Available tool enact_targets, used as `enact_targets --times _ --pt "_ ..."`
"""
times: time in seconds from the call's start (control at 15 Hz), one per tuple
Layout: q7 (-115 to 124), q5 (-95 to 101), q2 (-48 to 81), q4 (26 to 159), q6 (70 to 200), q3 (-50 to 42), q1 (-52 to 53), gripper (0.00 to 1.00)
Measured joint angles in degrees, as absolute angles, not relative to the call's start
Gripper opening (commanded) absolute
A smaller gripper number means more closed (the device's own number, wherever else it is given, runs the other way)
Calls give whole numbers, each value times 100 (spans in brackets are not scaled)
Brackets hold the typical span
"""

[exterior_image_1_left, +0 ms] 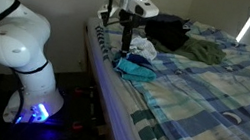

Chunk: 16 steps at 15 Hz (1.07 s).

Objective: Put the white towel on the blue towel

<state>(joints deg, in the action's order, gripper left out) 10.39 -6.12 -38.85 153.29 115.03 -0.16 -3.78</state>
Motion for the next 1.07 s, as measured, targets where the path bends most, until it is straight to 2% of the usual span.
enact_targets --times 1.07 --pt "1772 -2213 -4193 15860 11258 923 659 100"
